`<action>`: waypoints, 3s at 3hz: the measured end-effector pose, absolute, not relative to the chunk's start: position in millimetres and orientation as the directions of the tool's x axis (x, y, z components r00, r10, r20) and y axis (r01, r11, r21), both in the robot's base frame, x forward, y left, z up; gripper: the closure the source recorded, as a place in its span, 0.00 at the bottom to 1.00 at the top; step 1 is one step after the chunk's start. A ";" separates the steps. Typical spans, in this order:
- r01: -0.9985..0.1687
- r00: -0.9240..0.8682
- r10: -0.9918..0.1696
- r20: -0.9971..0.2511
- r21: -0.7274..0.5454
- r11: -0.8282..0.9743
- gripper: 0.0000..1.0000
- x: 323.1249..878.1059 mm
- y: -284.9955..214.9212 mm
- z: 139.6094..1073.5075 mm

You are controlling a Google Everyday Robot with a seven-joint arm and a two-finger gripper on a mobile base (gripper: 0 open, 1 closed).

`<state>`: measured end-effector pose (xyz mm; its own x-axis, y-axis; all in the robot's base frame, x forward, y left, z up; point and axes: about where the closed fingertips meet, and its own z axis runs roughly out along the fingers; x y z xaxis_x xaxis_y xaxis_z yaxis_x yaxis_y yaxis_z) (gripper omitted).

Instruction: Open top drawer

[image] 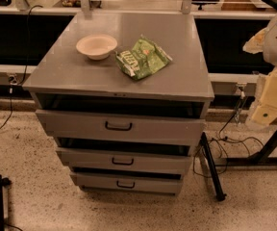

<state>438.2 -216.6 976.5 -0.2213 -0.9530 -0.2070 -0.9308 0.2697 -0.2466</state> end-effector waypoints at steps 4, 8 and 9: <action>-0.999 -0.008 -0.932 -0.364 -0.029 0.020 0.00 436.5 -135.6 812.3; -0.973 -0.068 -0.880 -0.470 -0.164 0.163 0.00 501.4 -98.4 766.5; -0.961 -0.086 -0.893 -0.441 -0.200 0.192 0.00 498.1 -98.5 761.5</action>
Offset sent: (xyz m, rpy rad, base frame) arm 0.0315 0.0482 -0.0967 -0.0276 0.2585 0.2004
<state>498.1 -98.5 761.5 -0.0864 -0.8932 -0.4412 -0.9609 0.1916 -0.1998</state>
